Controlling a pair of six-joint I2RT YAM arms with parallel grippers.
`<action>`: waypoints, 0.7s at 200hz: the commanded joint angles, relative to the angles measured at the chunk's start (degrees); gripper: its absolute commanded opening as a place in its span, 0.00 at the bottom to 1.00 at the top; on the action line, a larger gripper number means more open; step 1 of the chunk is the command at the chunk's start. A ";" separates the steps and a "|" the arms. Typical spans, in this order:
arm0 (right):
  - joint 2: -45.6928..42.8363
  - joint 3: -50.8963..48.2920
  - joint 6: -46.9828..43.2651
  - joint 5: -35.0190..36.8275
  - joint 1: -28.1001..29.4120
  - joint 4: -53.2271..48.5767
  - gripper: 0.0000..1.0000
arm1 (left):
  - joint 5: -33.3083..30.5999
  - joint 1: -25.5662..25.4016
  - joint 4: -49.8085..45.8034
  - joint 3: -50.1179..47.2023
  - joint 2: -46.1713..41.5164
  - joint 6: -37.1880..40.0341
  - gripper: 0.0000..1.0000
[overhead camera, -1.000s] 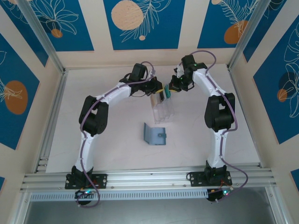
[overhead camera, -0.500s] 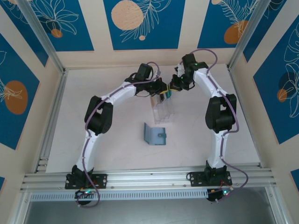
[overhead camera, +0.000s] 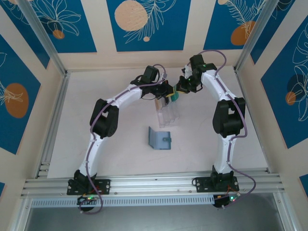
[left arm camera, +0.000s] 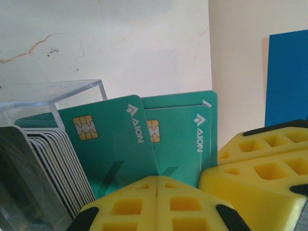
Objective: Put the credit cards into the card holder
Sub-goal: Pick up the credit card from the storage box.
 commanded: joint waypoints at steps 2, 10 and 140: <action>-1.79 0.04 -0.17 -4.32 -0.33 -1.19 0.12 | -1.60 -0.92 -2.95 1.59 2.55 1.76 0.02; -1.70 -0.04 -0.12 -4.64 -0.43 -1.17 0.13 | -1.81 -0.92 -3.40 1.72 2.72 2.02 0.02; -3.38 -3.05 1.39 -10.42 -1.87 1.52 0.13 | -2.78 -1.08 -4.79 1.77 3.26 3.10 0.02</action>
